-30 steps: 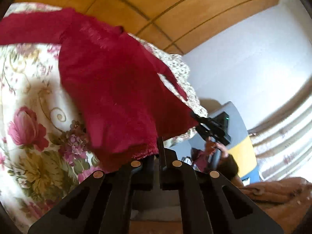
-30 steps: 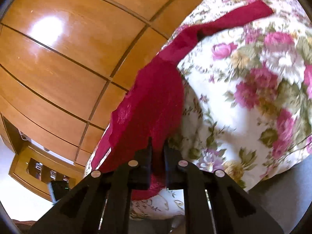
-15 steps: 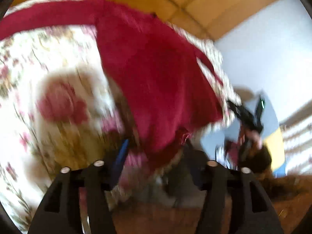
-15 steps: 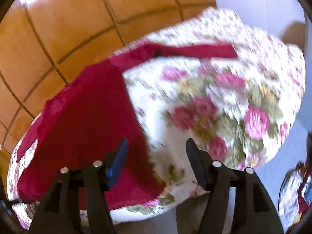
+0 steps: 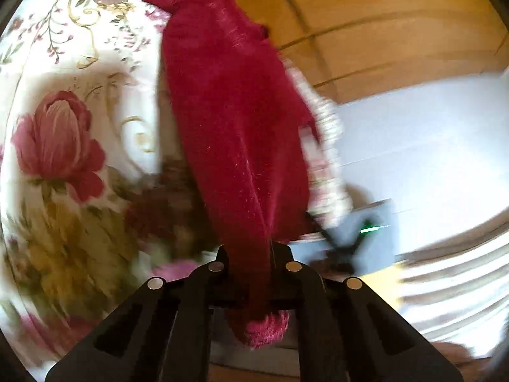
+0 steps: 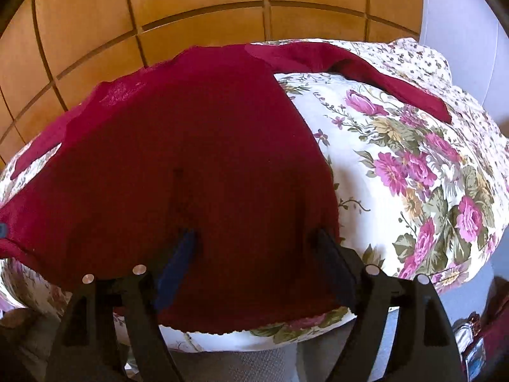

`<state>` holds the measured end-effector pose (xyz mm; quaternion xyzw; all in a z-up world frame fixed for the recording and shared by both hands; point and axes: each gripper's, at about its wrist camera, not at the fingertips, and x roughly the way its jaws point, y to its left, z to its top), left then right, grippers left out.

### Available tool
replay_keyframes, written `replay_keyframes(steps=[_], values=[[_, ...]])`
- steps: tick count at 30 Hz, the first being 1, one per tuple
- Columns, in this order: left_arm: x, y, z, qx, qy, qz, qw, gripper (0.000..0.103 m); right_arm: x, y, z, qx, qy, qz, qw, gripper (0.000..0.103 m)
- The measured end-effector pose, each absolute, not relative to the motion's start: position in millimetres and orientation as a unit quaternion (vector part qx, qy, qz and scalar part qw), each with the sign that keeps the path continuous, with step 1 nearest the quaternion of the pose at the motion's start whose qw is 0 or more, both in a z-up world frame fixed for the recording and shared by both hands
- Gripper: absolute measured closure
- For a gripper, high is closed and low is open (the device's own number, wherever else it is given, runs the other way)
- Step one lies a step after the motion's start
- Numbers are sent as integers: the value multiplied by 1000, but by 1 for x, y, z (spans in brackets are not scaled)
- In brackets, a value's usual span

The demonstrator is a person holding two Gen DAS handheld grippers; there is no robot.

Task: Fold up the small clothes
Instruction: 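Lay the shirt flat on the bed and open both tools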

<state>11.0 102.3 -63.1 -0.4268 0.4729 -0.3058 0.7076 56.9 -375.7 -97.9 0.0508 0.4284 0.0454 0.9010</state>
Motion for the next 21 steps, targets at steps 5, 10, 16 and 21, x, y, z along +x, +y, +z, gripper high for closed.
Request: replay_keyframes(steps=[5, 10, 16, 21], values=[[6, 120, -31, -452, 448, -321, 702, 97, 54, -373, -101, 48, 429, 47, 901, 19], [10, 105, -71, -243, 569, -150, 771, 88, 52, -370, -100, 34, 433, 44, 900, 15], [-4, 115, -49, -246, 514, -142, 810, 51, 51, -376, -96, 59, 426, 40, 902, 13], [8, 97, -32, -249, 449, -161, 843, 43, 48, -378, -78, 85, 391, 27, 916, 8]])
